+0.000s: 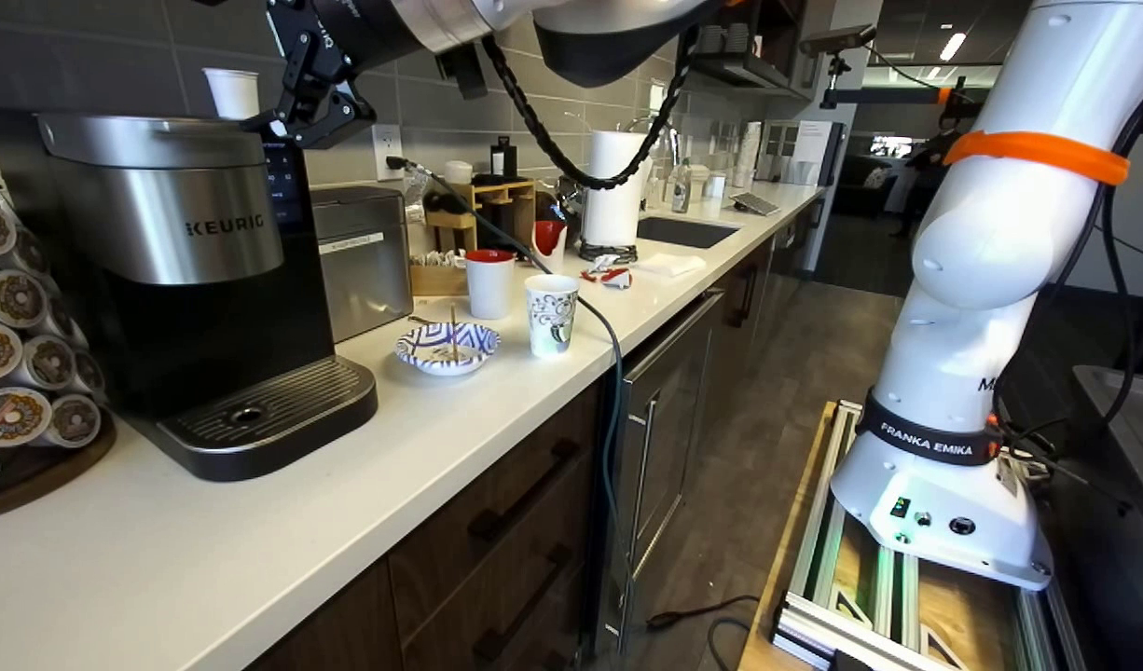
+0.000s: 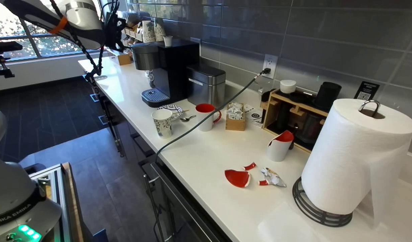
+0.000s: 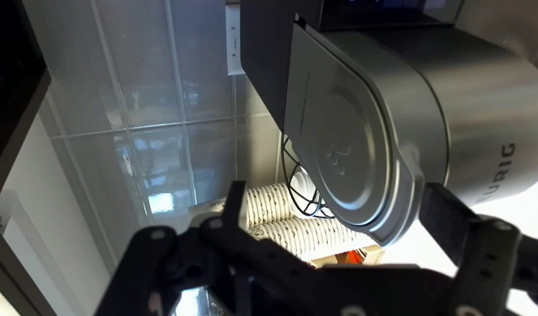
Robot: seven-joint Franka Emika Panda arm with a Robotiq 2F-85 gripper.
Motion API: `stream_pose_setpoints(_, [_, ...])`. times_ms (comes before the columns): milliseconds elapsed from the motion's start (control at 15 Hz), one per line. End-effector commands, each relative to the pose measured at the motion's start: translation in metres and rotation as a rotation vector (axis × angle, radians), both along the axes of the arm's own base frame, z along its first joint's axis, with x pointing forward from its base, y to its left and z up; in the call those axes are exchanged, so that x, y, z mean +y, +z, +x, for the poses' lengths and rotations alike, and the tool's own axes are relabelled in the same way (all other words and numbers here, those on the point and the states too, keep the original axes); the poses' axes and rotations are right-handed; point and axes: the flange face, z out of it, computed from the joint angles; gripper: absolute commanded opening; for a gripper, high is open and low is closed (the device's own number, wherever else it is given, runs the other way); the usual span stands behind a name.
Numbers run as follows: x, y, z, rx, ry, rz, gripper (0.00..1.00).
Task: Open the coffee maker
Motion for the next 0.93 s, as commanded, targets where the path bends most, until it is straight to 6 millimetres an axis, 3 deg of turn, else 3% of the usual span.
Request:
stream_pose_setpoints(0, [0.005,-0.005,0.004,0.014,-0.009,-0.009,1.0])
stream_pose_setpoints(533, [0.008,-0.002,0.017,-0.002,-0.016,-0.005,1.0])
stream_pose_setpoints(867, [0.011,0.008,0.014,-0.039,-0.025,-0.022,1.0])
